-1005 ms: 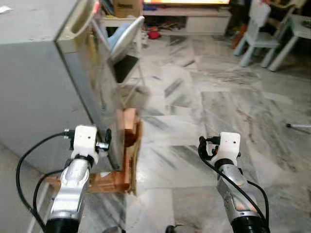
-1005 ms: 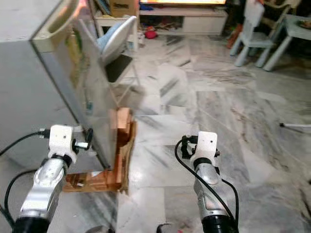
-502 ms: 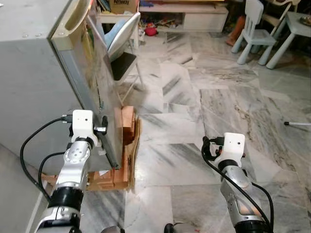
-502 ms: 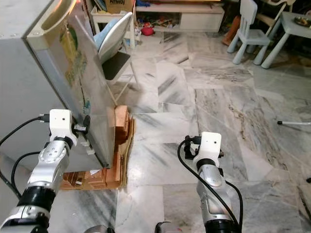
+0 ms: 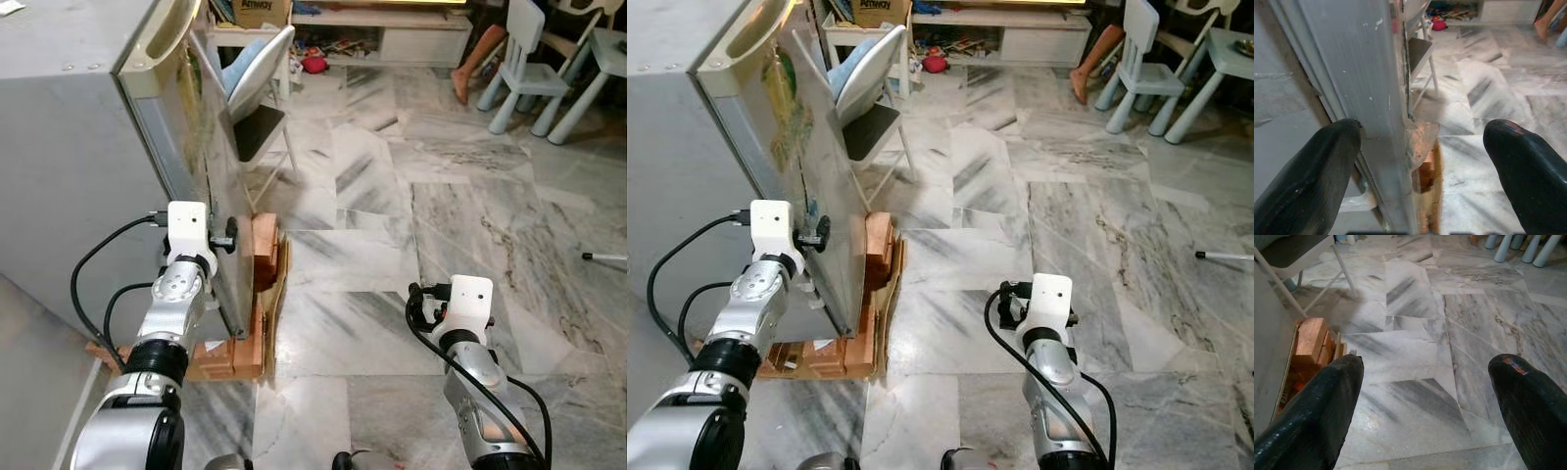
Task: Restocking fridge
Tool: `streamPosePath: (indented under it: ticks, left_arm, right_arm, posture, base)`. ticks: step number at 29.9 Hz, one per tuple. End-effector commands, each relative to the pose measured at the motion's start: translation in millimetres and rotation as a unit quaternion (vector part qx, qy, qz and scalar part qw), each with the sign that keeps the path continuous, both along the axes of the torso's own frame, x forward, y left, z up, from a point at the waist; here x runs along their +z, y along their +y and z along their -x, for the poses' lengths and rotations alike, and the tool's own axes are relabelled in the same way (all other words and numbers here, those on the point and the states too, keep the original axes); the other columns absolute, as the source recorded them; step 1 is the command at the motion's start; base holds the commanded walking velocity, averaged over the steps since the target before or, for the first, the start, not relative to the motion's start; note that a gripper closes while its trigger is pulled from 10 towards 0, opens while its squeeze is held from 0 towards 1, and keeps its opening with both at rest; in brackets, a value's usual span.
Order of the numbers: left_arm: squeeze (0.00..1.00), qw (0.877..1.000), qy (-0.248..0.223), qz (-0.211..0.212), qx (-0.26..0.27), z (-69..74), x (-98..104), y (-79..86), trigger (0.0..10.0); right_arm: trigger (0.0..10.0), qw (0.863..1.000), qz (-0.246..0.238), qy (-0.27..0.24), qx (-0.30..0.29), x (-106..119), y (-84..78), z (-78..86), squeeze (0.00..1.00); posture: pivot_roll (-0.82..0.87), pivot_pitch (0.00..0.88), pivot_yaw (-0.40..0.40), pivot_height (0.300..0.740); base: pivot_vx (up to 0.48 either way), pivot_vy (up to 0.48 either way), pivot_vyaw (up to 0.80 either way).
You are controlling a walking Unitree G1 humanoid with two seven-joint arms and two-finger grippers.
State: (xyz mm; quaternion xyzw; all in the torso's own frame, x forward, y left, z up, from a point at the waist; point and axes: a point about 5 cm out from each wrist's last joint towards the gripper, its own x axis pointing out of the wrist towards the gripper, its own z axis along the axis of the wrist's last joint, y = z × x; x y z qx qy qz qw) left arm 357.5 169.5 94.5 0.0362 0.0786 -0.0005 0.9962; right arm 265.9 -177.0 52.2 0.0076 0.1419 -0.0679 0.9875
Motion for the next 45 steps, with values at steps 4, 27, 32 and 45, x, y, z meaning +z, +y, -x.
streamPosePath:
  ticks: [4, 27, 32, 45]
  left_arm:
    - [0.0, 1.0, -0.008, -0.015, 0.013, -12.8, 13.9, -0.9, 10.0]
    - [0.0, 0.861, -0.132, 0.072, -0.486, 46.2, 95.0, -245.5, 10.0]
    - [0.0, 0.904, -0.117, 0.05, -0.409, 22.3, 79.8, -216.5, 10.0]
    - [0.0, 0.982, -0.07, 0.004, -0.175, 31.0, 12.0, -49.4, 10.0]
  right_arm:
    - [10.0, 1.0, 0.004, 0.022, 0.004, -5.6, -2.8, 4.1, 0.0]
    - [10.0, 0.995, -0.002, 0.085, 0.047, -22.8, 6.0, 11.9, 0.0]
    - [10.0, 0.994, -0.009, 0.096, 0.056, -26.4, 8.9, 13.9, 0.0]
    - [10.0, 0.998, -0.003, 0.034, 0.046, -9.0, 6.8, 8.0, 0.0]
  posture:
    - [-0.05, 0.061, -0.005, 0.74]
    - [-0.05, 0.054, -0.013, 0.74]
    - [-0.04, 0.051, -0.01, 0.74]
    - [-0.02, 0.057, 0.007, 0.74]
  base:
    - [0.0, 0.0, 0.0]
    - [0.0, 0.0, 0.0]
    - [0.0, 0.0, 0.0]
    - [0.0, 0.0, 0.0]
